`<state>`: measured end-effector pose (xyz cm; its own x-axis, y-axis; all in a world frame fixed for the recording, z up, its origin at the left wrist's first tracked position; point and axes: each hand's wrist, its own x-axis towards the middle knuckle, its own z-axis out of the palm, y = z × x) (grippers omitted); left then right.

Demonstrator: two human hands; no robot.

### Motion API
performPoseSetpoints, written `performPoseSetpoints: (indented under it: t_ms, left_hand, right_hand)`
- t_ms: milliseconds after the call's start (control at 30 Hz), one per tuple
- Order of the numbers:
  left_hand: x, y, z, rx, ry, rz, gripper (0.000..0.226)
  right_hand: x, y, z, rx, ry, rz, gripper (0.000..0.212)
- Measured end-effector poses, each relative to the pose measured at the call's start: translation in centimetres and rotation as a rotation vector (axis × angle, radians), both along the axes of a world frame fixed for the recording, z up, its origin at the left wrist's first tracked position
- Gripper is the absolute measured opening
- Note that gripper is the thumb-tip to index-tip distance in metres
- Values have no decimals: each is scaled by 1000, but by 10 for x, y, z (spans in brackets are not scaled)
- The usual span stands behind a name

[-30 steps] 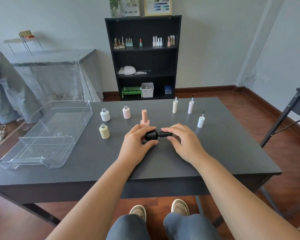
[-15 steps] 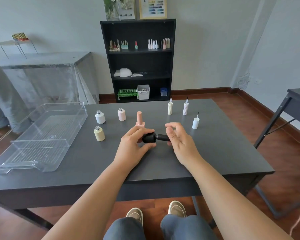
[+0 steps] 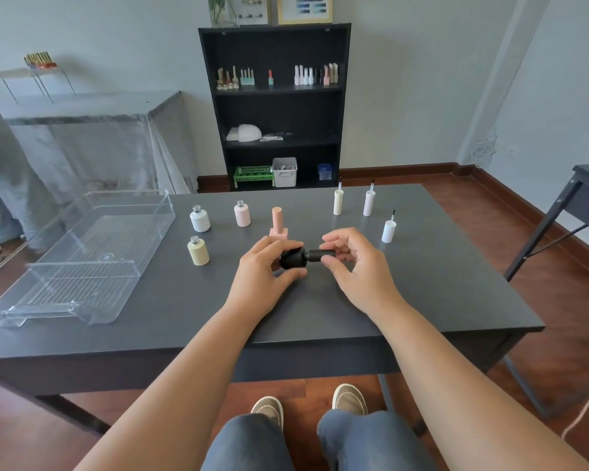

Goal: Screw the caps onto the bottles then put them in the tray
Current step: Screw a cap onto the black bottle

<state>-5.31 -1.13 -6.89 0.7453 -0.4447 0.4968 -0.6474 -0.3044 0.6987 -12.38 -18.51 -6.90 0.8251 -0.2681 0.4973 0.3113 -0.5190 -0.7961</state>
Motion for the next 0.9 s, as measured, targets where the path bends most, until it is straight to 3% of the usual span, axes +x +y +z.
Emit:
performPoseSetpoints:
  t_ms: [400, 567, 633, 767, 900]
  left_hand:
    - [1, 0, -2, 72, 43, -53, 43]
    - [1, 0, -2, 111, 45, -90, 45]
    - [2, -1, -2, 121, 37, -88, 45]
    - [1, -1, -3, 117, 34, -87, 44]
    - [2, 0, -3, 87, 26, -68, 42]
  right_hand:
    - [-9, -16, -1, -372, -176, 43, 32]
    - [-14, -19, -3, -422, -241, 50, 28]
    - [-14, -19, -3, -321, -178, 53, 26]
    - [-10, -14, -1, 80, -1, 121, 38]
    - [-7, -11, -2, 209, 52, 118, 40]
